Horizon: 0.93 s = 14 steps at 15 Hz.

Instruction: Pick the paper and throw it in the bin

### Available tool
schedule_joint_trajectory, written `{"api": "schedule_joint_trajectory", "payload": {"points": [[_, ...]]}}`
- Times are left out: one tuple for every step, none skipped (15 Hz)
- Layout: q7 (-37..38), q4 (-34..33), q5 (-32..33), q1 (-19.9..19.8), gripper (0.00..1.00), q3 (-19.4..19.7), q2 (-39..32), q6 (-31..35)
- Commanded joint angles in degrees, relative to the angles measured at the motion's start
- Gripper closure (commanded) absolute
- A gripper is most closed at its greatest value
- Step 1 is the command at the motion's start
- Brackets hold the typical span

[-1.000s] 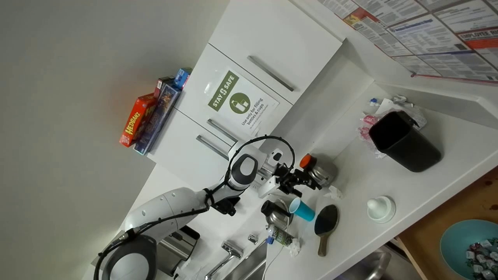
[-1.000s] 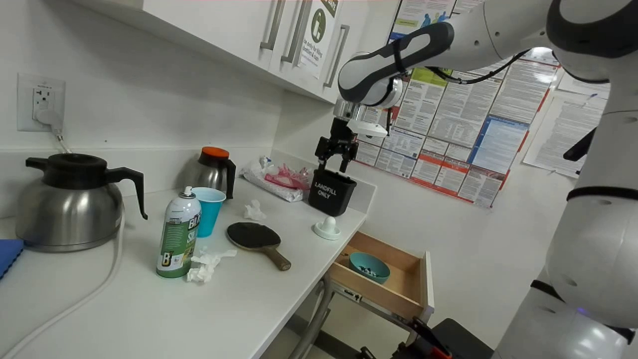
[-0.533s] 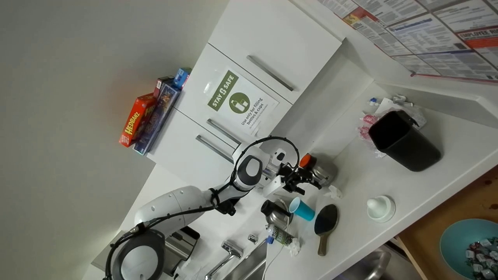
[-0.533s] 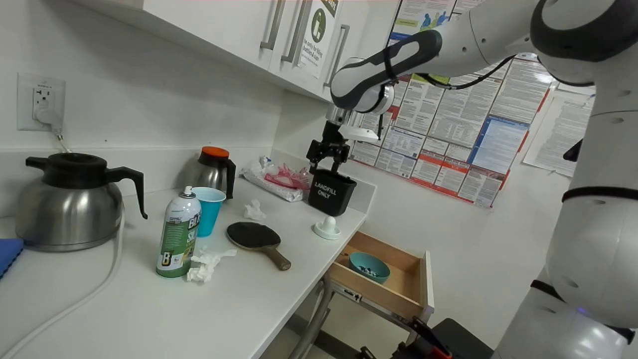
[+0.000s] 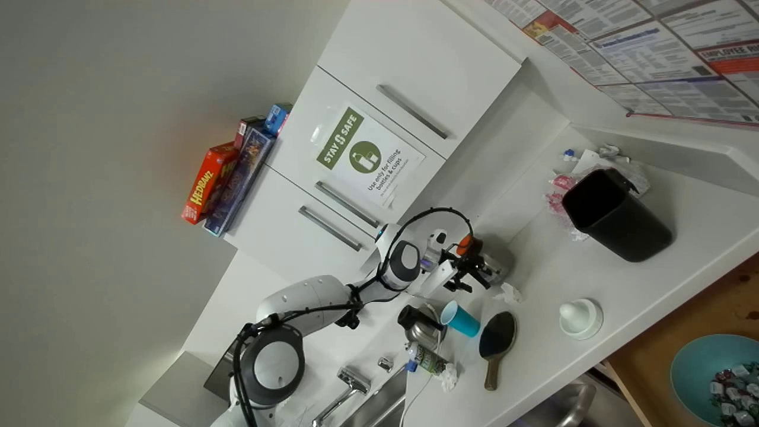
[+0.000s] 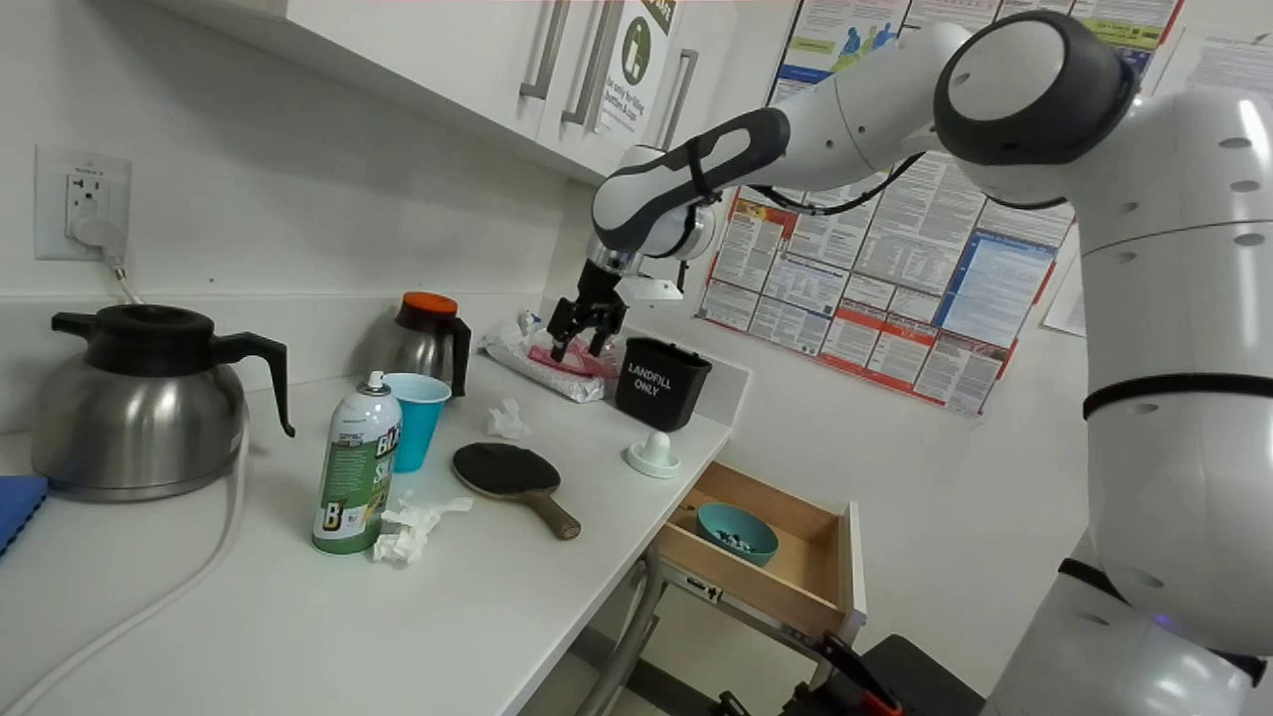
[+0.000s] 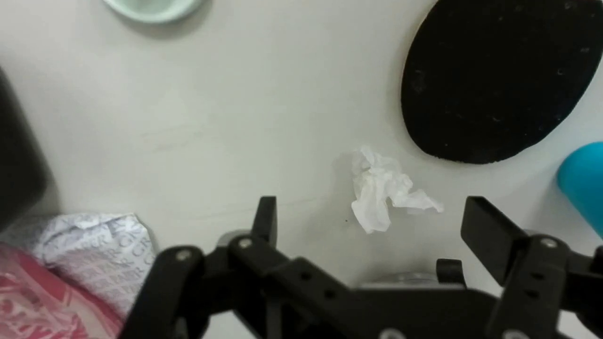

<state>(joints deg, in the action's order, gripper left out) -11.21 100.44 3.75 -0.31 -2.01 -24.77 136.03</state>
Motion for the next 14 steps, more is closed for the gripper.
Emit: {"api": "schedule_joint_trajectory", "payload": {"points": [[-5.84,-8.45,-0.2,-0.37,0.0,-1.87,-7.19,-0.7],[-6.98,-10.3,0.0,-0.28,0.0,-2.24,-8.95,-1.11],[-8.24,-11.94,0.02,-0.32,0.0,-2.66,-10.49,-1.49],[-9.29,-13.62,0.3,-0.2,0.0,-2.97,-12.09,-1.93],[-10.1,-15.09,0.54,-0.09,0.0,-3.16,-13.49,-2.25],[-10.85,-16.58,0.84,0.08,0.0,-3.3,-14.93,-2.67],[-11.61,-17.9,0.96,0.11,0.0,-3.55,-16.22,-2.97],[-12.26,-19.05,1.04,0.16,0.0,-3.75,-17.41,-3.24],[-12.74,-20.19,1.08,0.21,0.0,-3.96,-18.57,-3.56],[-13.27,-21.39,1.07,0.29,0.0,-4.17,-19.75,-4.06],[-13.54,-22.27,1.08,0.39,0.0,-4.26,-20.68,-4.43],[-13.91,-23.21,1.0,0.48,0.0,-4.4,-21.6,-5.15],[-13.77,-23.99,1.19,0.76,0.0,-4.29,-22.4,-5.81],[-13.69,-24.72,1.32,1.0,0.0,-4.19,-23.09,-6.46]]}}
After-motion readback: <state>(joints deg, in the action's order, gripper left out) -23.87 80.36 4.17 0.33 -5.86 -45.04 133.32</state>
